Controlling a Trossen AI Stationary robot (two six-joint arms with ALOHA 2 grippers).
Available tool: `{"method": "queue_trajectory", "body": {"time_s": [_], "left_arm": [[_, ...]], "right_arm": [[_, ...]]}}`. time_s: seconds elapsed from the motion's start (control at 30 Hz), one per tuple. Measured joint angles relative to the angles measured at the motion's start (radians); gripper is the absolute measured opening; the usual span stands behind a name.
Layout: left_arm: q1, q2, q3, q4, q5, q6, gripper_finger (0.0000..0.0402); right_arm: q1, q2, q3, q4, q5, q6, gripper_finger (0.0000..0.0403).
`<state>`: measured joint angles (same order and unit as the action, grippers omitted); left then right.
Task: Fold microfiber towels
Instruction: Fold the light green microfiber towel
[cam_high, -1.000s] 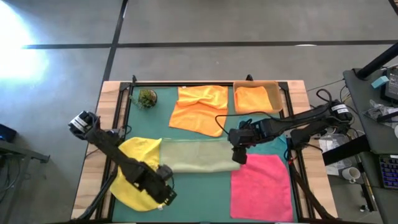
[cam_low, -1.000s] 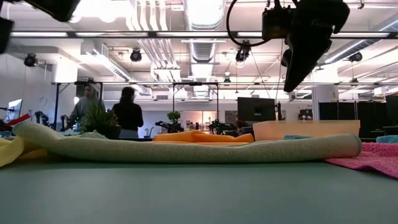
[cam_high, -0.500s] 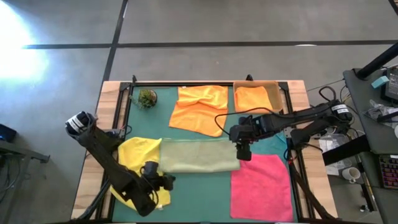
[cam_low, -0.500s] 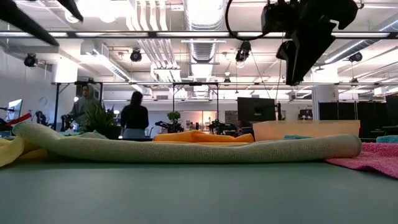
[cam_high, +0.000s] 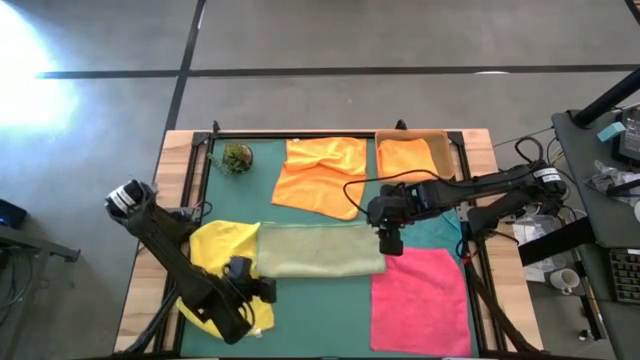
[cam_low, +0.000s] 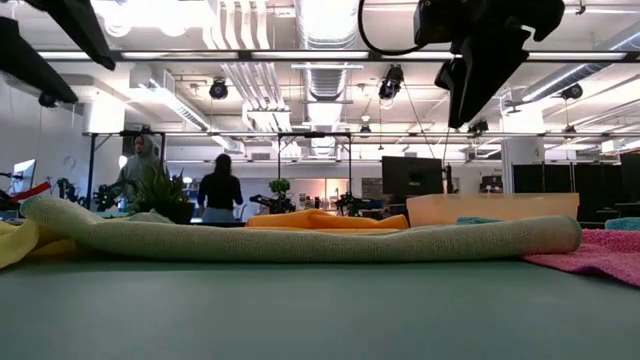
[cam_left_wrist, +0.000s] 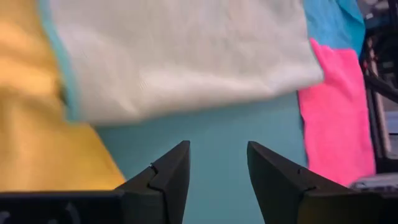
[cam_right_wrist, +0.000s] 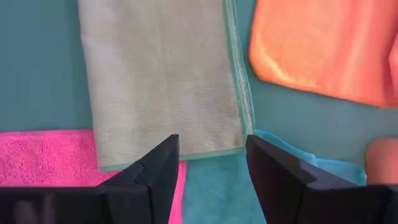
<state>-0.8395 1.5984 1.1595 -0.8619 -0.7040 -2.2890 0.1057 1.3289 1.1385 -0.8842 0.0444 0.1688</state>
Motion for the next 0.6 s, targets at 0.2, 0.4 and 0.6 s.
{"method": "queue_trajectory", "body": {"time_s": [0.2, 0.4, 0.6], "left_arm": [[0.036, -0.120, -0.004, -0.172, 0.015, 0.069, 0.0144], [0.118, -0.190, -0.004, -0.173, 0.019, 0.371, 0.0144], [0.269, -0.209, -0.003, -0.159, 0.113, 0.718, 0.0144]], "right_arm": [[-0.004, 0.000, -0.008, 0.013, -0.064, 0.003, 0.0178], [0.015, 0.001, -0.066, 0.077, -0.146, -0.008, 0.0178], [0.027, 0.001, -0.133, 0.248, -0.158, 0.016, 0.0178]]}}
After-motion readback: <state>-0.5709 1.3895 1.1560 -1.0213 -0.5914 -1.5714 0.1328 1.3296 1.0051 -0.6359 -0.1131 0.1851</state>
